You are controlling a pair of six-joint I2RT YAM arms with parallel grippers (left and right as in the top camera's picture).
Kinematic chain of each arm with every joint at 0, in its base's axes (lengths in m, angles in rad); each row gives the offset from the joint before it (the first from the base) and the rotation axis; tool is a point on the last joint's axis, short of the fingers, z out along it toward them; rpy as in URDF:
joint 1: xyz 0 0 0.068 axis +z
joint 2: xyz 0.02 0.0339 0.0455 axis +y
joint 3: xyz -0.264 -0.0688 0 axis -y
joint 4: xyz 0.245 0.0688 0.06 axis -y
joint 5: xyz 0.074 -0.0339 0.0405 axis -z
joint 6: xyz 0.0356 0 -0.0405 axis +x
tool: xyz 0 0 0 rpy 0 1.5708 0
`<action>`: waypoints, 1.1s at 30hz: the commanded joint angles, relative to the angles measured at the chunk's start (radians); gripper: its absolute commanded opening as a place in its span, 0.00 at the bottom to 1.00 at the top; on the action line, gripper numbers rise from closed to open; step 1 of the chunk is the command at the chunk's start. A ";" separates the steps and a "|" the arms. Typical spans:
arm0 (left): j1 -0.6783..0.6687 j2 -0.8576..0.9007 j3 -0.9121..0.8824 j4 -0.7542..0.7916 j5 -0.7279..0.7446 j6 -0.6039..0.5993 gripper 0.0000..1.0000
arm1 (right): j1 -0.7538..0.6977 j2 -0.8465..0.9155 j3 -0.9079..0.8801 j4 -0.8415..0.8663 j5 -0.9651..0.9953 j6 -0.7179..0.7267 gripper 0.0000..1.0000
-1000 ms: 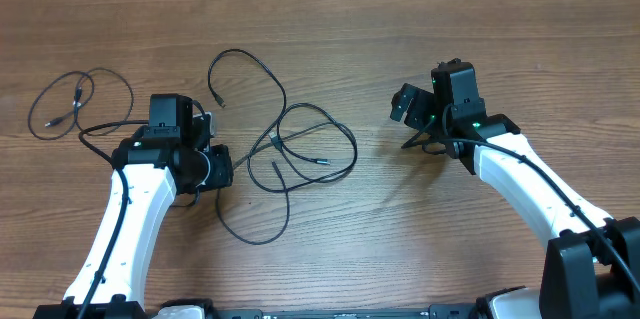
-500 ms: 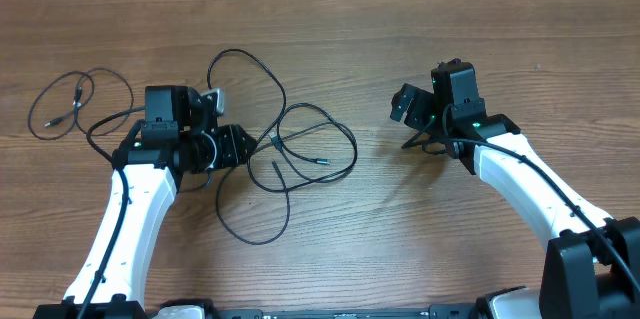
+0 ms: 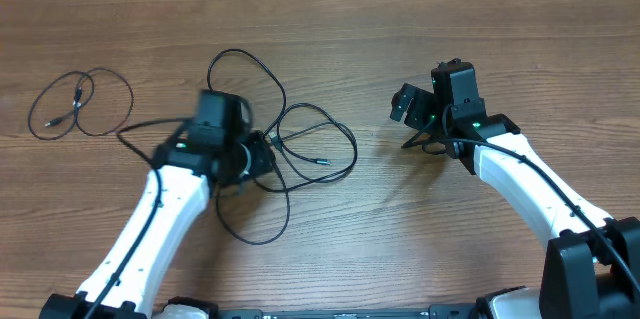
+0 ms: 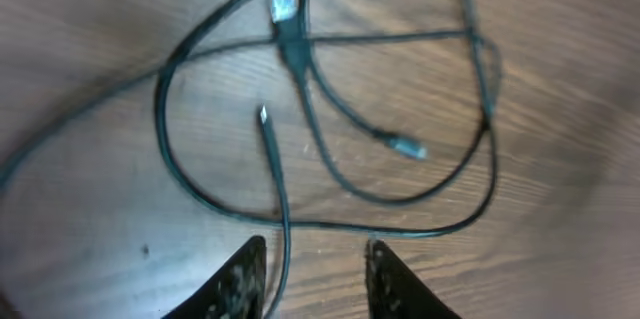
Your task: Untangle cables
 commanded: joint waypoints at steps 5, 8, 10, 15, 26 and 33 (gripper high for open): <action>-0.165 0.042 -0.006 -0.007 -0.288 -0.258 0.33 | 0.003 -0.001 0.001 0.006 0.010 0.002 1.00; -0.185 0.103 -0.006 0.023 -0.287 -0.257 0.34 | 0.003 -0.001 0.001 0.006 0.010 0.002 1.00; -0.186 0.152 -0.006 0.039 -0.280 -0.257 0.33 | 0.003 -0.001 0.001 0.006 0.010 0.002 1.00; -0.185 0.251 -0.006 0.044 -0.277 -0.256 0.33 | 0.003 -0.001 0.001 0.006 0.010 0.002 1.00; -0.183 0.303 -0.006 0.144 -0.195 -0.182 0.33 | 0.003 -0.001 0.001 0.006 0.010 0.002 1.00; -0.183 0.362 -0.006 0.142 -0.160 -0.219 0.25 | 0.003 -0.001 0.001 0.006 0.010 0.002 1.00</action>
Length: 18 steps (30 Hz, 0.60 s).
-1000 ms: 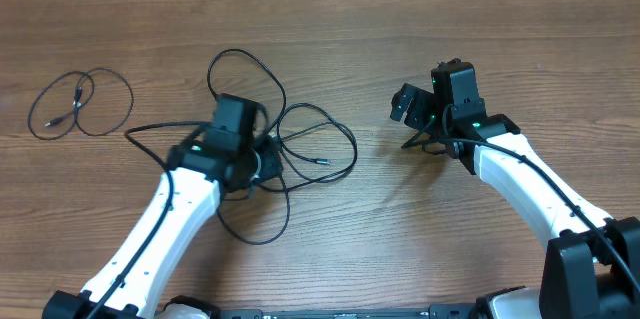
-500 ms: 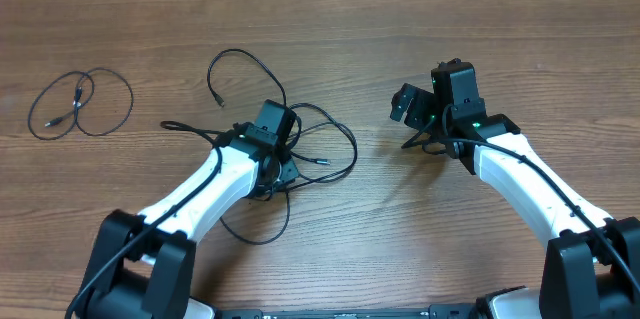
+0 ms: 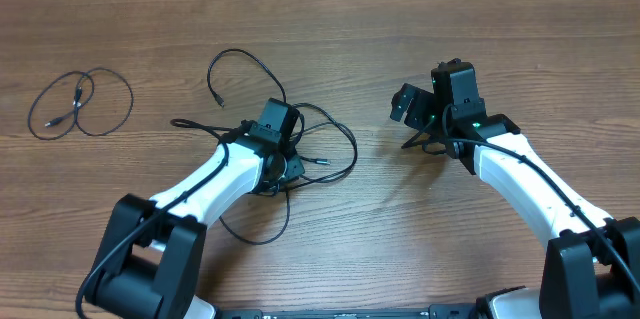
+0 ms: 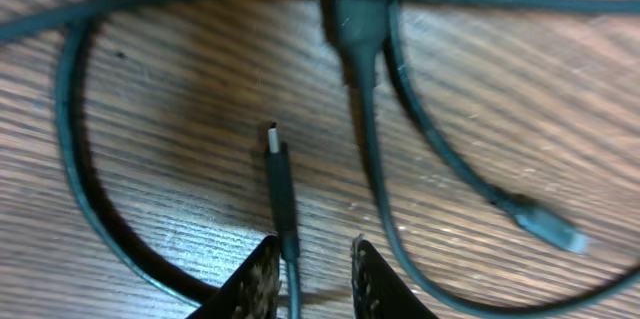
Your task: Untangle cables
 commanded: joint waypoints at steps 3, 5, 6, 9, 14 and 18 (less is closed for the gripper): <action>0.000 0.055 -0.005 0.000 0.076 -0.021 0.23 | 0.003 -0.001 0.001 0.006 0.010 0.002 1.00; 0.000 0.056 -0.005 0.000 0.077 -0.021 0.13 | 0.003 -0.001 0.001 0.006 0.010 0.002 1.00; 0.000 0.056 -0.005 0.001 0.076 -0.021 0.09 | 0.003 -0.001 0.001 0.006 0.010 0.002 1.00; 0.001 0.055 -0.002 0.001 0.077 -0.021 0.04 | 0.003 -0.001 0.001 0.006 0.010 0.002 1.00; 0.022 0.054 0.083 -0.088 0.048 0.006 0.04 | 0.003 -0.001 0.001 0.006 0.010 0.002 1.00; 0.043 0.054 0.185 -0.172 -0.032 0.007 0.04 | 0.003 -0.001 0.001 0.006 0.010 0.002 1.00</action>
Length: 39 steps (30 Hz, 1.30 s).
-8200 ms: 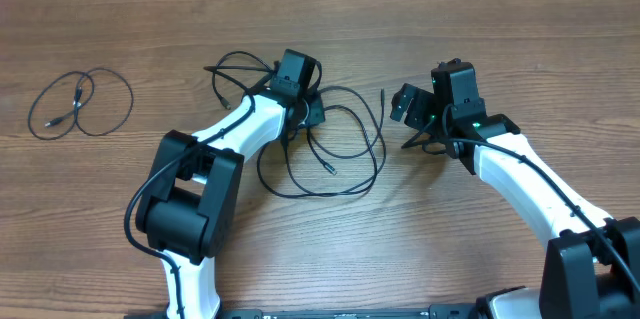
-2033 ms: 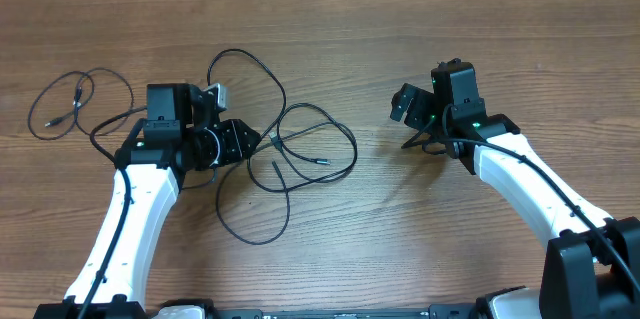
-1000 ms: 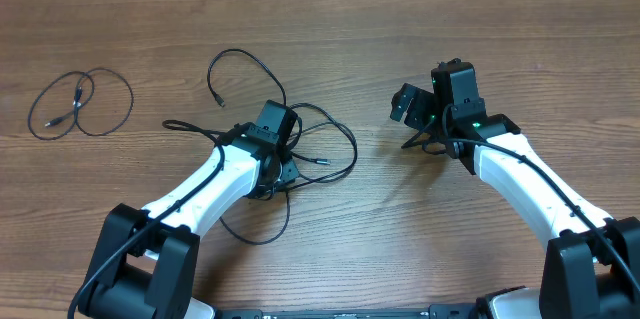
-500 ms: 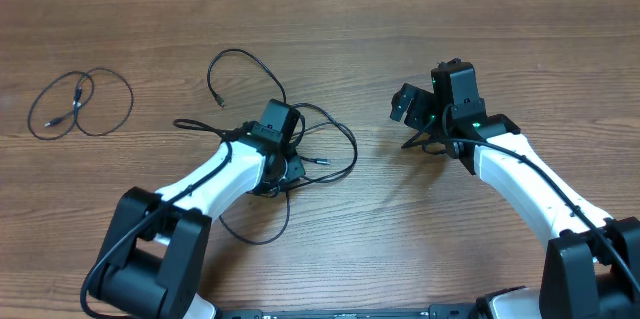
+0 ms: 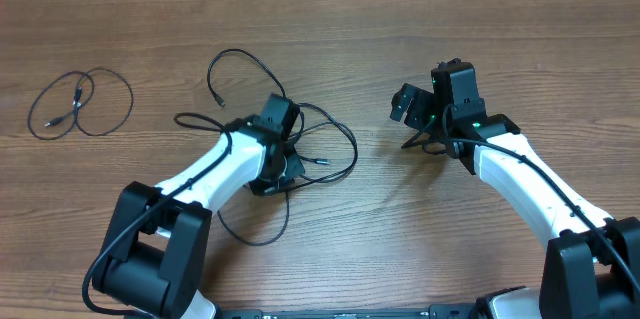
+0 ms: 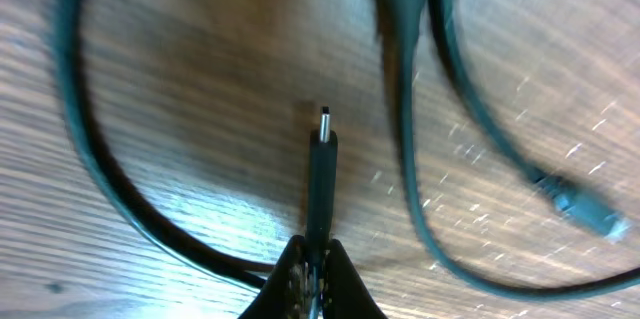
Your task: Untangle cables
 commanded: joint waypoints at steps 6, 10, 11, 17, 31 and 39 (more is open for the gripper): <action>0.028 0.005 0.147 0.012 -0.134 0.024 0.04 | 0.003 -0.001 0.001 0.006 0.010 0.002 1.00; 0.027 0.012 0.137 0.032 -0.133 0.018 0.04 | 0.003 -0.001 0.001 0.006 0.010 0.002 1.00; 0.026 0.018 0.135 0.036 -0.133 0.018 0.04 | 0.003 -0.001 0.001 0.006 0.010 0.002 1.00; 0.024 0.080 0.134 0.037 -0.121 0.016 0.09 | 0.003 -0.001 0.001 0.006 0.010 0.002 1.00; 0.024 0.160 0.134 0.039 -0.095 0.016 0.39 | 0.003 -0.001 0.001 0.006 0.010 0.002 1.00; 0.018 0.160 0.133 0.031 -0.095 0.016 0.33 | 0.003 -0.001 0.001 0.006 0.010 0.002 1.00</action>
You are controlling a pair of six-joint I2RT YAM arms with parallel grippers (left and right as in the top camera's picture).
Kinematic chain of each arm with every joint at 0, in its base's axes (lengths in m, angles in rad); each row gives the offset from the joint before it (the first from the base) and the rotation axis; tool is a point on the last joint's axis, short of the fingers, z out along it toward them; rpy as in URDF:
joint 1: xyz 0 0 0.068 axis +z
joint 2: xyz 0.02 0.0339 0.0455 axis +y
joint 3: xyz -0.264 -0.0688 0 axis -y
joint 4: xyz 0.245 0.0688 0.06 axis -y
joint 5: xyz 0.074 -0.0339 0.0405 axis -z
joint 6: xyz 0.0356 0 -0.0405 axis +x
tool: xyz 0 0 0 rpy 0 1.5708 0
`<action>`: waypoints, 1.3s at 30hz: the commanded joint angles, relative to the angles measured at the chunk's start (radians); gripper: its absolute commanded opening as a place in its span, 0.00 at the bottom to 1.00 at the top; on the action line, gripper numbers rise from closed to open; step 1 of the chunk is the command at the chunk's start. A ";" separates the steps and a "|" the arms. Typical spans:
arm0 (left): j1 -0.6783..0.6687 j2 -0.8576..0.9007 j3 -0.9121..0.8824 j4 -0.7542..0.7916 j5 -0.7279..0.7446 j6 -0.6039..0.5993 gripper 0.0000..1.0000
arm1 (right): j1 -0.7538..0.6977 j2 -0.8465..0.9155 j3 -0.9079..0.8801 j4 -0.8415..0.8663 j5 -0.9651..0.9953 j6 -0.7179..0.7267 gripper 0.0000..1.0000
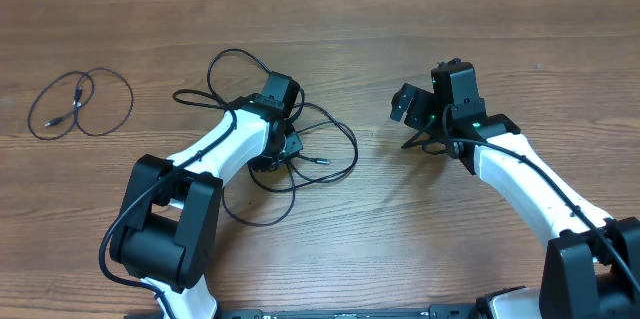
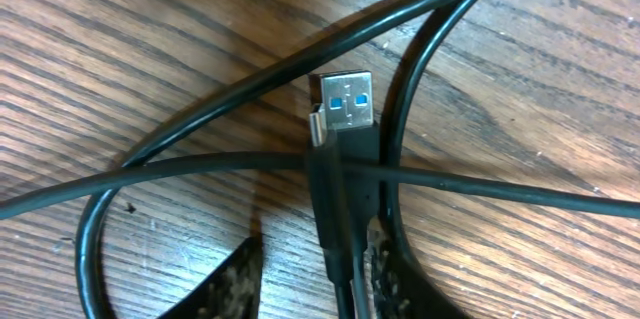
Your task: Untangle cables
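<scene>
A tangle of black cables (image 1: 325, 149) lies left of the table's middle. My left gripper (image 1: 283, 151) is low over it. In the left wrist view the left gripper (image 2: 312, 264) is open. A thin cable (image 2: 335, 219) runs between its fingers (image 2: 240, 279), close against the right one. That cable's small plug (image 2: 318, 129) rests on a blue-tongued USB-A plug (image 2: 346, 101) and crosses another strand (image 2: 480, 191). My right gripper (image 1: 412, 142) hovers at the right, apart from the cables, open and holding nothing.
A separate thin black cable (image 1: 80, 104) lies coiled at the far left of the wooden table (image 1: 330, 29). One loop of the tangle (image 1: 255, 209) reaches toward the near edge under the left arm.
The left jaws were shut on the thin cable just behind its small plug, over bare wood. Now they stand apart, and the plug lies on the USB-A plug. The near loop has drawn in slightly.
First the left gripper was open above the tangle, the thin cable's end ahead of its fingers. Then it was lower, with the jaws narrower around that cable. Then it was shut on it. Now it is open, the plug on the USB-A plug. The right arm stayed still.
</scene>
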 commanded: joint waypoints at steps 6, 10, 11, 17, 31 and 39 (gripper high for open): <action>-0.029 0.025 -0.004 -0.024 -0.005 0.009 0.13 | 0.003 -0.001 0.001 0.006 0.010 0.002 1.00; -0.054 0.025 -0.005 -0.036 -0.006 0.011 0.04 | 0.003 -0.001 0.001 0.006 0.010 0.002 1.00; -0.060 0.025 -0.005 -0.042 -0.006 0.011 0.04 | 0.003 -0.001 0.001 0.007 0.010 0.002 1.00; -0.069 0.025 -0.004 -0.076 -0.005 0.040 0.23 | 0.003 -0.001 0.001 0.006 0.010 0.002 1.00; -0.061 0.012 0.022 -0.088 0.057 0.188 0.04 | 0.003 -0.001 0.001 0.006 0.010 0.002 1.00; -0.058 -0.127 0.119 -0.186 0.051 0.240 0.04 | 0.003 -0.001 0.001 0.006 0.010 0.002 1.00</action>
